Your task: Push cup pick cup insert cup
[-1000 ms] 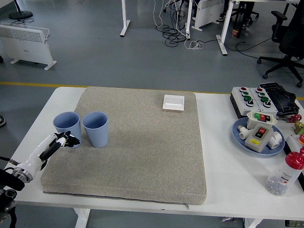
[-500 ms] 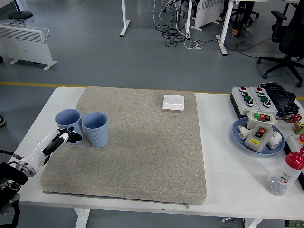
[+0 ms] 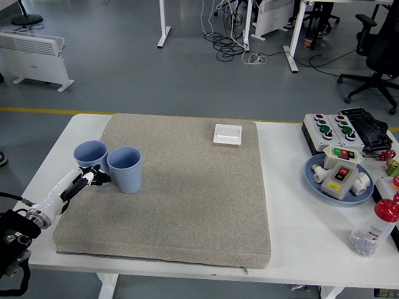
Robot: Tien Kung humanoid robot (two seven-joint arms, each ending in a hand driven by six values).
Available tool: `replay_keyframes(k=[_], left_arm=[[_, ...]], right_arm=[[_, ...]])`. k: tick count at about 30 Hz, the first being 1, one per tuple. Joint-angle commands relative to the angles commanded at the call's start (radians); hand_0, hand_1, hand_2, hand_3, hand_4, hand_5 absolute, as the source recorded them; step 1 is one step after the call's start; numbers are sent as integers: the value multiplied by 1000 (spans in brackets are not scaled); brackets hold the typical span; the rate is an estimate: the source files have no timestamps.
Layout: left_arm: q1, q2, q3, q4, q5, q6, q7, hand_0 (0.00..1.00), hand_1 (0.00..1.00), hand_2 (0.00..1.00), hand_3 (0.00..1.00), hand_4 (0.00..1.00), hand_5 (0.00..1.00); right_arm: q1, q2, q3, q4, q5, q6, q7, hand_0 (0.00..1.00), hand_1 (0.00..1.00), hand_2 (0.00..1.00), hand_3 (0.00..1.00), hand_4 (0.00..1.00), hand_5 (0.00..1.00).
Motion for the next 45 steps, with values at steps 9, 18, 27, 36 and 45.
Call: replay_keyframes(k=[9,18,27,36,45], left_arm=[[-39,-11,28,52,-17,-2,-14,800,700,604,508,518,998],[-64,-23,53,97,-39,-9,-24,800,700,604,508,516,998],[-93,-36,67,138,-53,-16,-35,811,704,605,508,512,998],[-127,-43,82,162,-58,-19,-37,814,709,606,508,511,998],[-109,-28,64,153,-50,-21,-27,807,707,607,509,503,998]], right_arm=[[-4,1,-2,0,0,0,-1,775,715,719,619,284,559],[-7,2,-3,0,-5,0,-3,775,715,720,619,284,559],[-8,3,-10,0,-3,2,-3,774,715,719,619,284,558],[0,3,-15,0,4,2,-2,775,716,719,619,284,559],[1,2,-16,0,9,2,0,774,716,719,620,284,558]])
